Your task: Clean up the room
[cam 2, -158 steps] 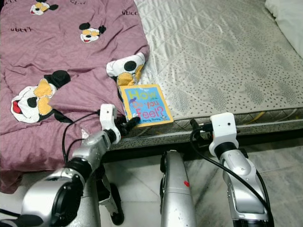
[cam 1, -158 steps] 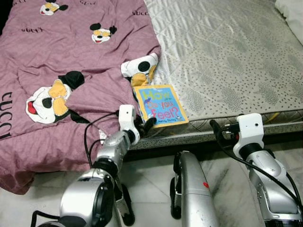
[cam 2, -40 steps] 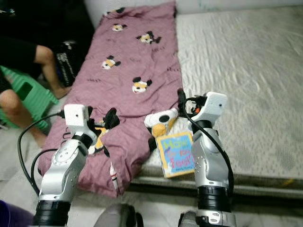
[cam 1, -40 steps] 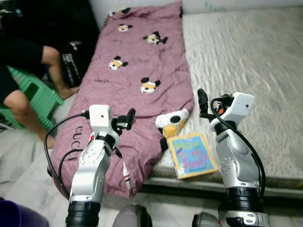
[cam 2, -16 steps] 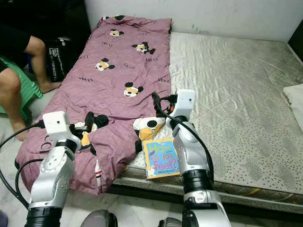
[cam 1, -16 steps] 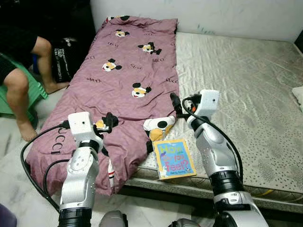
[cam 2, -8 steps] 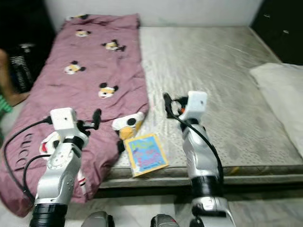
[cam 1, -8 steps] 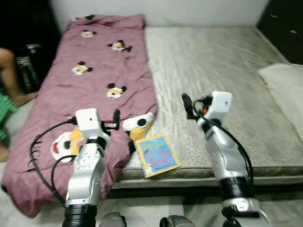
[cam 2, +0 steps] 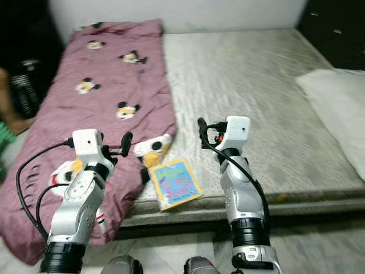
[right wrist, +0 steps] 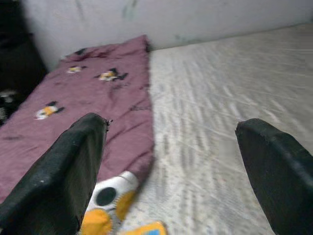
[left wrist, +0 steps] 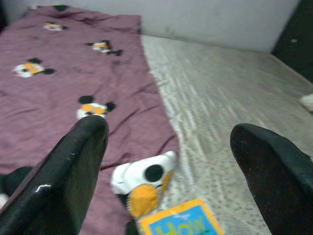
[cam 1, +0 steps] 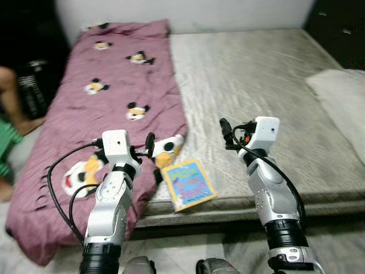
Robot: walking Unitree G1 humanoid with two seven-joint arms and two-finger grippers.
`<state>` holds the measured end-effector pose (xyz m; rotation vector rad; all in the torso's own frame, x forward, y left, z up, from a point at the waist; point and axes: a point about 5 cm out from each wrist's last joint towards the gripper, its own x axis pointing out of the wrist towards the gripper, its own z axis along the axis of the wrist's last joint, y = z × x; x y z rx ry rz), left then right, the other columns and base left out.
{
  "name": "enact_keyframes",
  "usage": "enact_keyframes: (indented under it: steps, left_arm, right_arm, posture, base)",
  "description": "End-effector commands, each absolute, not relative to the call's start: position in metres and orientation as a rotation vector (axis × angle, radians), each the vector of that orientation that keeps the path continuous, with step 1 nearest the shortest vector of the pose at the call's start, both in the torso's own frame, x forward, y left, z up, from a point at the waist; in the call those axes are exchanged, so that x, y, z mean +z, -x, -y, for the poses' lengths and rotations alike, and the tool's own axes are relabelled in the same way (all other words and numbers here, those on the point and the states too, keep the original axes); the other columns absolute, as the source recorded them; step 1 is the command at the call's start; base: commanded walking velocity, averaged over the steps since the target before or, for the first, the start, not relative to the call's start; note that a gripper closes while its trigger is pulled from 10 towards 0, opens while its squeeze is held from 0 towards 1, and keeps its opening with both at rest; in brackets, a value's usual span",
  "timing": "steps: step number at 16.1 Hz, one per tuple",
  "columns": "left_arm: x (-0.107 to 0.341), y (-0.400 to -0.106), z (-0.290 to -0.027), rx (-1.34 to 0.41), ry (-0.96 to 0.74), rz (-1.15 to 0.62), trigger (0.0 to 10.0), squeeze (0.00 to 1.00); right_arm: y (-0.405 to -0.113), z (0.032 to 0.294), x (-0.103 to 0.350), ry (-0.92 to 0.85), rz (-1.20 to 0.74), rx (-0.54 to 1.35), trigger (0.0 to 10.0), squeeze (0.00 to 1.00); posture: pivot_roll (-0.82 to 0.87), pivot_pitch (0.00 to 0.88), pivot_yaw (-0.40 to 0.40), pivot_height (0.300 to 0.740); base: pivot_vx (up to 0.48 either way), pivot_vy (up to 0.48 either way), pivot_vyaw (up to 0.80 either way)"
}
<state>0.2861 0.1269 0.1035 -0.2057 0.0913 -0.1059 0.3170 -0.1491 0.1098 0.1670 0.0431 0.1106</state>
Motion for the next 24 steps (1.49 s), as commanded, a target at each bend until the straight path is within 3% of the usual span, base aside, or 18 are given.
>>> enact_keyframes:
  steps: [1, 7, 18, 21, 24]
  left_arm:
    - [0.098, -0.284, -0.126, -0.101, 0.216, -0.113, 10.0, 0.00]
    - [0.089, -0.285, -0.130, -0.052, 0.255, -0.153, 10.0, 0.00]
    - [0.088, -0.284, -0.129, -0.041, 0.293, -0.152, 10.0, 0.00]
    - [0.109, -0.271, -0.148, 0.003, 0.094, 0.046, 10.0, 0.00]
    - [0.122, -0.259, -0.167, 0.076, 0.006, 0.117, 10.0, 0.00]
  right_arm:
    - [-0.316, 0.150, 0.114, -0.150, -0.030, 0.110, 10.0, 0.00]
    - [-0.313, 0.159, 0.113, -0.124, -0.046, 0.097, 10.0, 0.00]
    - [-0.308, 0.165, 0.109, -0.118, -0.069, 0.073, 10.0, 0.00]
    - [-0.301, 0.172, 0.120, -0.048, 0.021, 0.081, 10.0, 0.00]
    - [-0.296, 0.180, 0.123, -0.006, 0.052, 0.068, 10.0, 0.00]
  posture:
    - [-0.03, 0.047, 0.042, 0.740]
    - [-0.05, 0.058, 0.034, 0.740]
    - [-0.06, 0.075, 0.038, 0.740]
    - [-0.04, 0.066, 0.047, 0.740]
    - [-0.03, 0.067, 0.043, 0.740]
  base:
    - [0.000, 0.000, 0.00]
    - [0.000, 0.000, 0.00]
    - [0.000, 0.000, -0.80]
    - [0.000, 0.000, 0.00]
    - [0.000, 0.000, 0.00]
